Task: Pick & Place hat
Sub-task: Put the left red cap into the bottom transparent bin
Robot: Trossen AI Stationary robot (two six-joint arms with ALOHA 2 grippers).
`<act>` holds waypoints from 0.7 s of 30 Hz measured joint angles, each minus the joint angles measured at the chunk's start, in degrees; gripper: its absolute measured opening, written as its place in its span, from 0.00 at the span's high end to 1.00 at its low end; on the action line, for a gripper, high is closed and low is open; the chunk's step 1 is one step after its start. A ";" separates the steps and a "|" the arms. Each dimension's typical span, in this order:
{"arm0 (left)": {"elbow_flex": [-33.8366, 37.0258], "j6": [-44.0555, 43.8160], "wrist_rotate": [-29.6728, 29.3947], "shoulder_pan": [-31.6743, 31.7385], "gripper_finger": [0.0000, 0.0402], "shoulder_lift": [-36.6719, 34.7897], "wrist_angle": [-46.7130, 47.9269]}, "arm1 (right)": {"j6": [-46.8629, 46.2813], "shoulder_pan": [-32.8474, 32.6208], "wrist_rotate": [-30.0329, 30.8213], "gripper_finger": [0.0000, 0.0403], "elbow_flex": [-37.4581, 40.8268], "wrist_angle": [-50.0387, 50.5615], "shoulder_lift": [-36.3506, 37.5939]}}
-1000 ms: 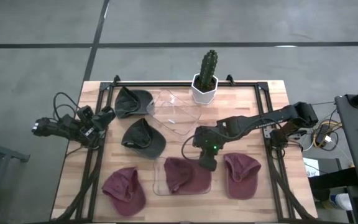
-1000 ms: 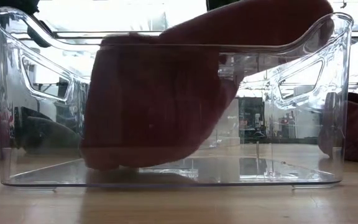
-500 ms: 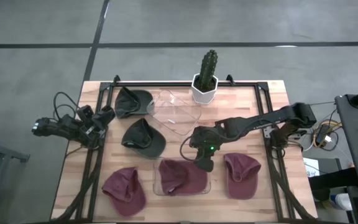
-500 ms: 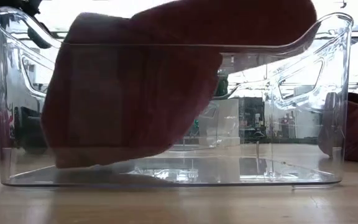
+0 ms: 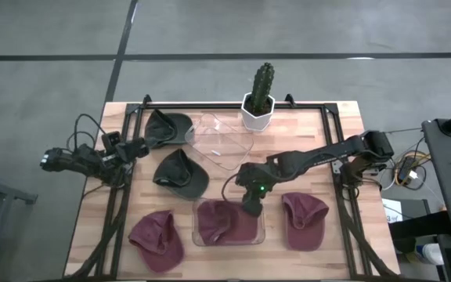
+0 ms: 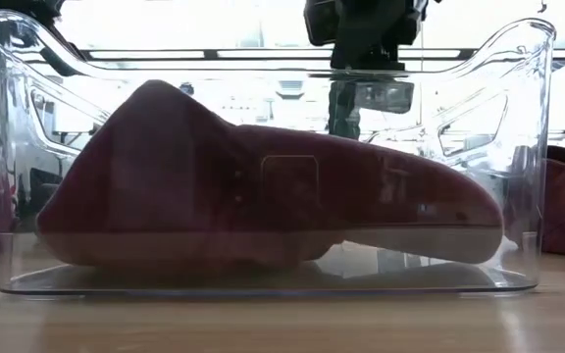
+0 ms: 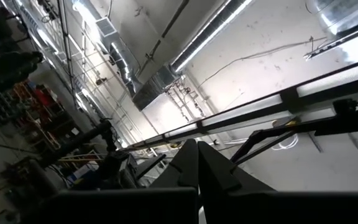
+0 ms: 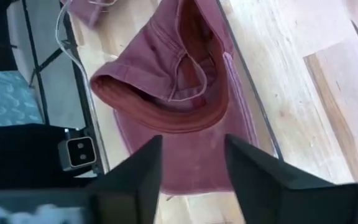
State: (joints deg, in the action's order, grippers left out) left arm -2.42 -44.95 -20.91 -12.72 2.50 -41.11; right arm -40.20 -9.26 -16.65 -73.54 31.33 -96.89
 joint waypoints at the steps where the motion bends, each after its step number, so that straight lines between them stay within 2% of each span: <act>1: 0.00 -0.11 -0.15 -0.02 1.00 0.00 0.00 | -0.13 0.00 0.00 0.54 0.00 -0.22 0.19; 5: 0.01 -4.01 -3.19 0.01 1.00 0.19 1.27 | 0.11 0.00 0.22 0.46 -0.02 -1.08 1.38; 11: -2.08 -11.45 -2.92 -0.04 0.95 3.09 7.40 | 0.26 0.00 0.36 0.43 -0.02 -1.09 1.59; 16: -8.63 -14.98 -1.88 -0.06 0.82 8.07 23.44 | 0.31 0.00 0.35 0.43 -0.02 -1.12 1.65; 21: -16.20 -18.47 4.54 -0.08 0.72 14.98 42.25 | 0.65 0.00 -0.10 0.42 -0.02 -1.16 1.65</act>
State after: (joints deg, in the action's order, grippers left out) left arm -18.61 -63.42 -16.37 -12.80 17.48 1.14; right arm -39.55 -9.26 -16.75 -73.56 30.17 -95.24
